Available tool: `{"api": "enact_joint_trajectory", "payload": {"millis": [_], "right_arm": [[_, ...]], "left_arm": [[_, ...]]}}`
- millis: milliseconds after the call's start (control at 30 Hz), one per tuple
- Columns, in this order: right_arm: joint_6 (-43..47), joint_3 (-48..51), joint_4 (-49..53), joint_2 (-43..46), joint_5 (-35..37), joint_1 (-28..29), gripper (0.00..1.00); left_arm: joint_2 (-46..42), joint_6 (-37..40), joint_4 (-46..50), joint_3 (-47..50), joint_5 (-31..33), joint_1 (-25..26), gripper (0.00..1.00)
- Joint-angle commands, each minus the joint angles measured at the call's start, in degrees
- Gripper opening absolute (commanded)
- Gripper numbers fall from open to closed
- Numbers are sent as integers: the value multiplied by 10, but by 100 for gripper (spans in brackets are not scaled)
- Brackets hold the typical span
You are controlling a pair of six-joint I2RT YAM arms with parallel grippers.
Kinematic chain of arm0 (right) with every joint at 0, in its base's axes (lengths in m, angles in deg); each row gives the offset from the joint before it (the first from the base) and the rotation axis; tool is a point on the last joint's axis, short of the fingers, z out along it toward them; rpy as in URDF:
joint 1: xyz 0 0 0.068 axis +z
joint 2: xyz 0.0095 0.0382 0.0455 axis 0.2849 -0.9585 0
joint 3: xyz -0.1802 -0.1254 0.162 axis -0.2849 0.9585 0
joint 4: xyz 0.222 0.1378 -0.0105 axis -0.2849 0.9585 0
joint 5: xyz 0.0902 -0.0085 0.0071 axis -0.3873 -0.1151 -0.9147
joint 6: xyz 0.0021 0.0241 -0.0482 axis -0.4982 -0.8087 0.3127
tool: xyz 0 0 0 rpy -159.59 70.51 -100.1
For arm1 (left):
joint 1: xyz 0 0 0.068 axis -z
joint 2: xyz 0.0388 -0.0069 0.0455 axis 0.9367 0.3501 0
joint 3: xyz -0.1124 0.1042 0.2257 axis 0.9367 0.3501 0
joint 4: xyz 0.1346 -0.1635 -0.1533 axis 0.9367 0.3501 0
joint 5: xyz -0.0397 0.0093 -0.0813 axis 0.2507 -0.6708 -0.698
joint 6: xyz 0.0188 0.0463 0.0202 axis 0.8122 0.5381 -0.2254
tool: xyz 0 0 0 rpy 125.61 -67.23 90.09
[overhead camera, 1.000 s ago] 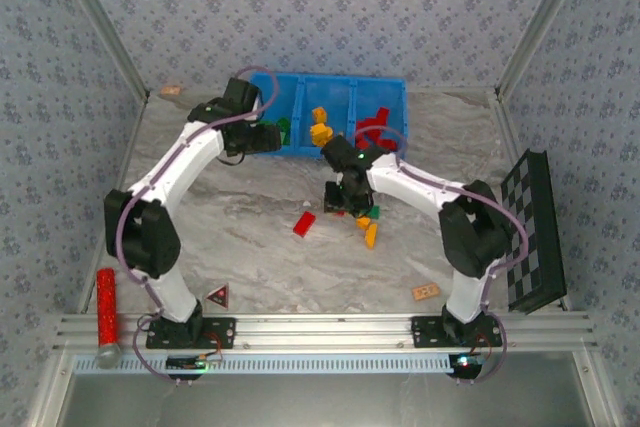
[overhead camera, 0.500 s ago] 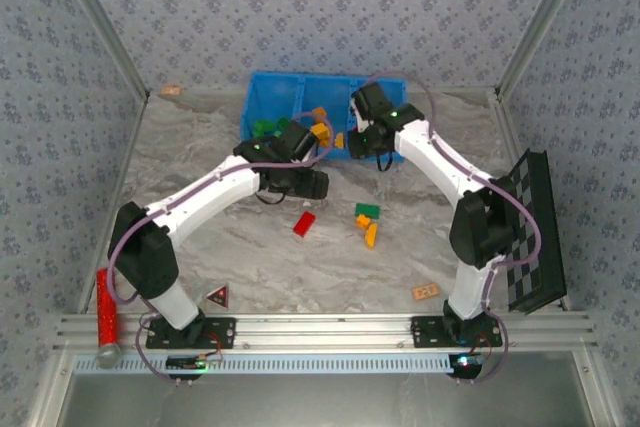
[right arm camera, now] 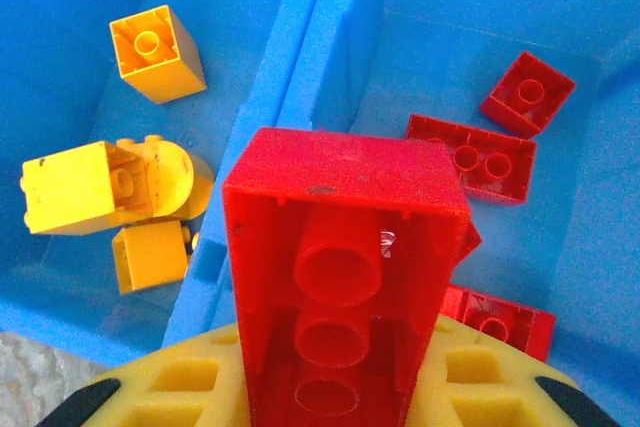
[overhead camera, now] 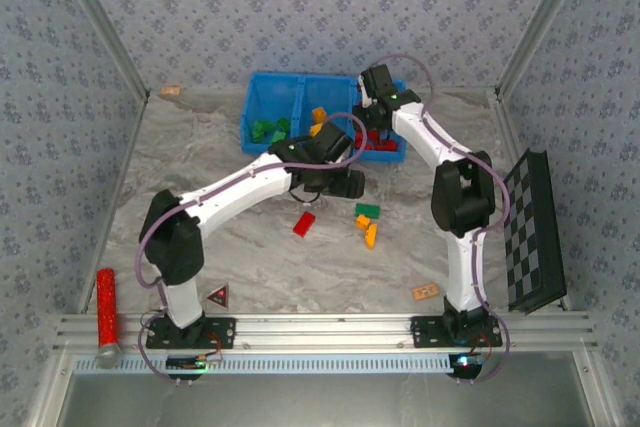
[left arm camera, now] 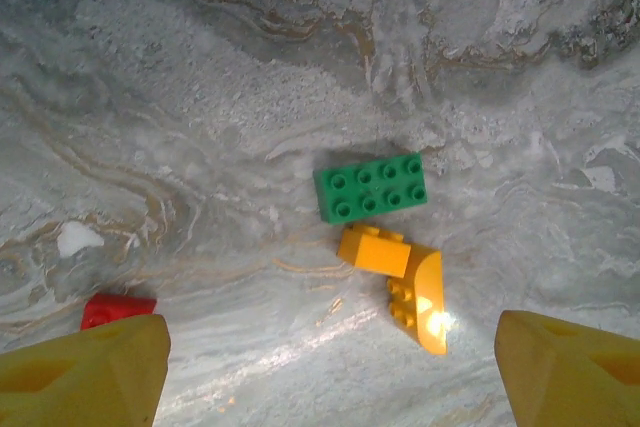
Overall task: Sort the legos into containers by color
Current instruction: Place the lego in the container.
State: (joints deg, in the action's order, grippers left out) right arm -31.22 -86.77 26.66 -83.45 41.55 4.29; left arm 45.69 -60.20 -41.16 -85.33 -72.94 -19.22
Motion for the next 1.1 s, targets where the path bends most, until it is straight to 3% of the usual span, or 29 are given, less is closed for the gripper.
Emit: {"api": "enact_joint_trajectory", "payload": {"millis": [0,233,367,500,1067], "right_arm": [[-7,-3,-26,-25,9,-6,23],[-7,16,-52,-45,20,-11,25],[-3,34,-70,-40,23,-12,29],[-1,46,-78,-33,23,-12,33],[7,59,-75,3,15,-26,53]], "left_arm": [[34,3,7,-42,1,17,84],[137,46,72,-148,46,58,86],[183,87,98,-199,107,84,93],[223,86,131,-241,102,87,97],[286,54,145,-266,93,86,97]]}}
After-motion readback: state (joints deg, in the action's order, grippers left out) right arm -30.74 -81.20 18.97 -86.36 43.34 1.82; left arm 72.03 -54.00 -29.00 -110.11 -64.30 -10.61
